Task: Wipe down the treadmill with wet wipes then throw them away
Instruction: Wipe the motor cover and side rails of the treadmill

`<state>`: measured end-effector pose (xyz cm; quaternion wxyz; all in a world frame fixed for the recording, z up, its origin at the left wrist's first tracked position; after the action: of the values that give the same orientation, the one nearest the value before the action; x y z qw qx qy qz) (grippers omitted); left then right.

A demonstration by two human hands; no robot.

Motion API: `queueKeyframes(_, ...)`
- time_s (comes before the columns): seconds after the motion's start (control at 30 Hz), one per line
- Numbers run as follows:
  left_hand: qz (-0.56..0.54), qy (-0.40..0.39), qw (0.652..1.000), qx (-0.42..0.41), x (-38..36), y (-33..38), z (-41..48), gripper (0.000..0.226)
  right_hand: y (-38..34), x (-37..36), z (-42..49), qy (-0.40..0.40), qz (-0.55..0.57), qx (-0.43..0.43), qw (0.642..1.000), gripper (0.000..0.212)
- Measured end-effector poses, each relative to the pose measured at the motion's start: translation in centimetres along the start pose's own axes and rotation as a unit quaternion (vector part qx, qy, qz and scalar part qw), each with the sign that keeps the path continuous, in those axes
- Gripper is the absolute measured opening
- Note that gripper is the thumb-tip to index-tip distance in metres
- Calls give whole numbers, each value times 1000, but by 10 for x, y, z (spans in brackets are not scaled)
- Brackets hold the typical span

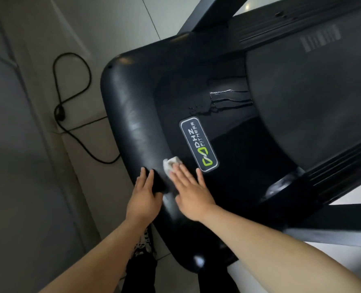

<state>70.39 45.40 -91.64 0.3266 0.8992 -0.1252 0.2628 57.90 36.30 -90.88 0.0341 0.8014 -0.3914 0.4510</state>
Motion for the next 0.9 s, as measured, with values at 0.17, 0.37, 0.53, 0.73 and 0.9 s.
queueKeyframes(0.17,-31,-11,999,7,2,-15,-6,79,38,12,1,16,70,-156,985,85)
queueKeyframes(0.37,-46,-19,999,16,-1,-24,-14,77,-23,-13,-14,6,75,-99,992,94)
queueKeyframes(0.53,-71,-56,995,49,-4,-38,-20,77,-58,-37,-20,-50,-33,-9,998,92)
queueKeyframes(0.73,-89,-76,991,61,-11,-47,-21,80,-5,-13,-17,16,-25,-126,992,98)
queueKeyframes(0.9,-97,-79,990,63,-15,-53,-24,84,-14,-27,-28,7,24,-180,983,105)
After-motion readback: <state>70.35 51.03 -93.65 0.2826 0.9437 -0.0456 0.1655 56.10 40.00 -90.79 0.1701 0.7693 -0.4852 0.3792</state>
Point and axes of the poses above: each hand's wrist, its own z-axis towards the middle knuckle, its own x-axis out of the back of the hand, y = z × x, the point moved 7 cm from there along z, towards the middle knuckle, and after that the axes turned 2 degrees about -z, right-handed, at the moved point
